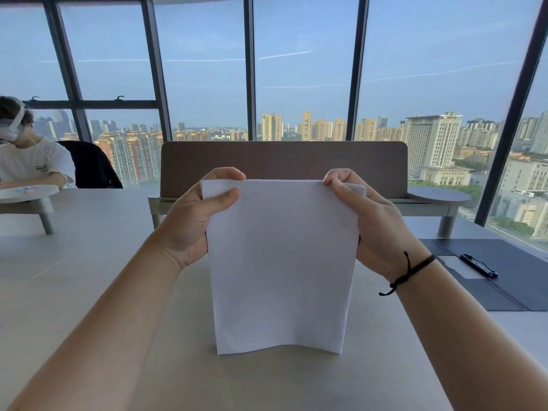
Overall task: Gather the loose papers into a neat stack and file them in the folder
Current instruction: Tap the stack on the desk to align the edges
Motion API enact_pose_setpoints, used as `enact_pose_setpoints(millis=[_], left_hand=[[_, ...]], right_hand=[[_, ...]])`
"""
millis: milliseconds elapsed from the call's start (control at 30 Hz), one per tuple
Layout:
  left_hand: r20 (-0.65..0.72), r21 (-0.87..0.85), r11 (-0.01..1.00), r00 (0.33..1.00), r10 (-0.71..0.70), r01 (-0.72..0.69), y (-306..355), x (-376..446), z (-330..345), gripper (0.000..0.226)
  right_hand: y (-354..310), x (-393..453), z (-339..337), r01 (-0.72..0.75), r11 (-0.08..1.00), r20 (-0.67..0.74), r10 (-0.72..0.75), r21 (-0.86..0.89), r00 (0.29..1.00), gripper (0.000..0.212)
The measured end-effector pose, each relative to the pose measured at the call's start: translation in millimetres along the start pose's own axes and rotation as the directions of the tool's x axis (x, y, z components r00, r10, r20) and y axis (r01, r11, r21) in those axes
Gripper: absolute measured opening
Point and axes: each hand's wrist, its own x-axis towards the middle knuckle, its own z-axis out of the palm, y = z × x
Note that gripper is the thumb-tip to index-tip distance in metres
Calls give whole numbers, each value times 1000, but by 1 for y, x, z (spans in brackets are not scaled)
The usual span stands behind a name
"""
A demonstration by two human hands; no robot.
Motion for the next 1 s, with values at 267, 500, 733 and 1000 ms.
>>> enact_pose_setpoints(millis=[267,500,733,1000], left_hand=[[-27,6,1000,999,18,-18,-8,-9,-3,34],[-92,171,976,989,-119,133,-71,-45,-7,53],[-307,349,909,944,-121,230,-113,-64,-9,11],[-252,423,884,963,-96,198,-101,-29,-23,21]], right_hand=[[23,-6,-12,-14,999,-14,13,-49,1000,50],[76,-41,-13,-140,983,-185,117,-118,976,16],[119,-53,-12,-201,946,-346,105,-254,932,6],[111,-18,-26,-134,924,-348,1,-358,938,12]])
